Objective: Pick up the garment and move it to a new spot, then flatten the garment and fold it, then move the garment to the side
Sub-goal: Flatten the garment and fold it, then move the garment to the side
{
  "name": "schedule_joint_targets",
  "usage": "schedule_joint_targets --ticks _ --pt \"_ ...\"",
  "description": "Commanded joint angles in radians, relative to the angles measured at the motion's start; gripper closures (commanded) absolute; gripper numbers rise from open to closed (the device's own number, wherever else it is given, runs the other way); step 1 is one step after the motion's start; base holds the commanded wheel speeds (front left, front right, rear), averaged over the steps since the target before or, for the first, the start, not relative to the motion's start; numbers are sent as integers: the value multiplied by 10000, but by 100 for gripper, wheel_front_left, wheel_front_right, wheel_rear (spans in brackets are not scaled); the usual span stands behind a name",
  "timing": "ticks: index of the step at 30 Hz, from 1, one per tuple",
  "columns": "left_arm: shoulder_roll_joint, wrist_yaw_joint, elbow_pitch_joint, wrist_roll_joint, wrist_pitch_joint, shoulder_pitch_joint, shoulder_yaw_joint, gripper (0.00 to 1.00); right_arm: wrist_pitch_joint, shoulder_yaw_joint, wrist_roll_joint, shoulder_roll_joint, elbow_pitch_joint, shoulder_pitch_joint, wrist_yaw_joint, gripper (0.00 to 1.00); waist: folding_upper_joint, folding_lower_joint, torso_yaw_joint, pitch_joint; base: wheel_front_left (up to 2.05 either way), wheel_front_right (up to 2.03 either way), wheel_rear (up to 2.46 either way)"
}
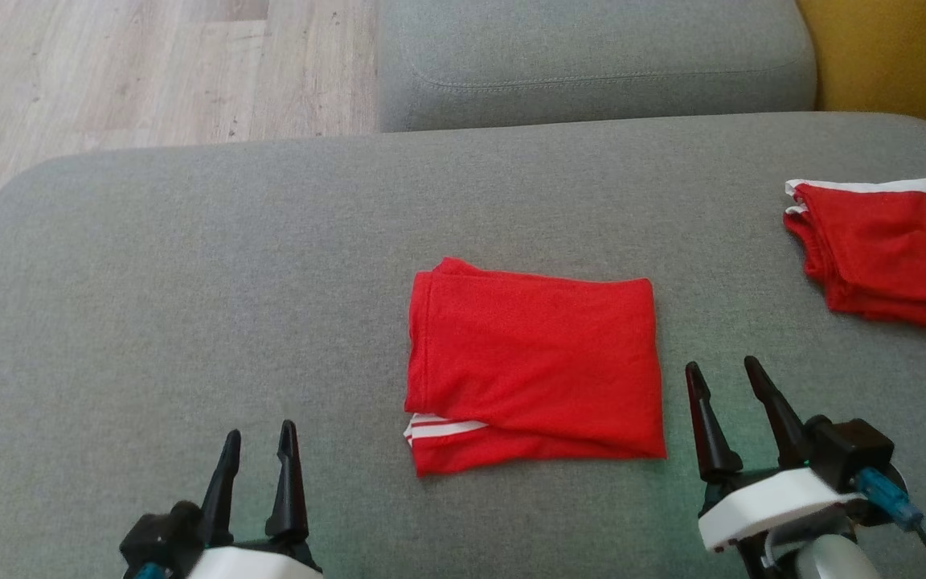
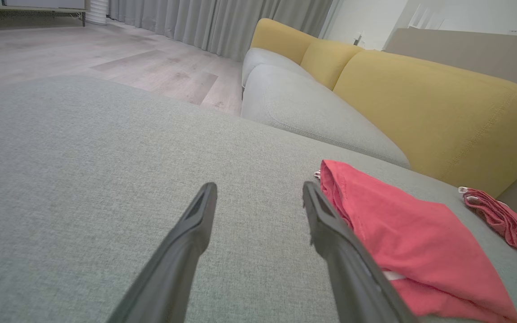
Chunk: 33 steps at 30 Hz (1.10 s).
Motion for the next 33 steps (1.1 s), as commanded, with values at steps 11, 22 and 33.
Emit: schedule_joint_targets --ticks 11,22,33 --pt "141 74 -326 78 -144 -421 260 0 1017 -119 -144 -20 129 -645 65 0 0 1 99 227 0 0 0" --pt "95 7 -171 136 -165 -838 263 0 3456 -1079 -472 -20 835 -2380 65 0 0 1 730 903 0 0 0" --pt "-115 -175 91 223 -179 -1049 343 0 4924 -1334 353 -20 2329 -2994 65 0 0 1 1548 1356 0 0 0"
